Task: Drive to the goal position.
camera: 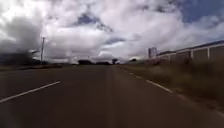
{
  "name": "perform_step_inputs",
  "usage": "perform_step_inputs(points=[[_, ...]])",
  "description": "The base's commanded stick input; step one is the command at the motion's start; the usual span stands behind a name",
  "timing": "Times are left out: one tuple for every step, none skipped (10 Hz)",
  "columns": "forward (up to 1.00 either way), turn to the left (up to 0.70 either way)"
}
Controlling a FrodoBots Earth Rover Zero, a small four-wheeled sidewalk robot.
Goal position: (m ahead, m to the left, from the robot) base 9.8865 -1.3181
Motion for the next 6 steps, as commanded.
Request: perform_step_inputs(points=[[0.7,0.05],[0.7,0.05],[0.7,0.05],[0.7,0.05],[0.7,0.05],[0.7,0.05]])
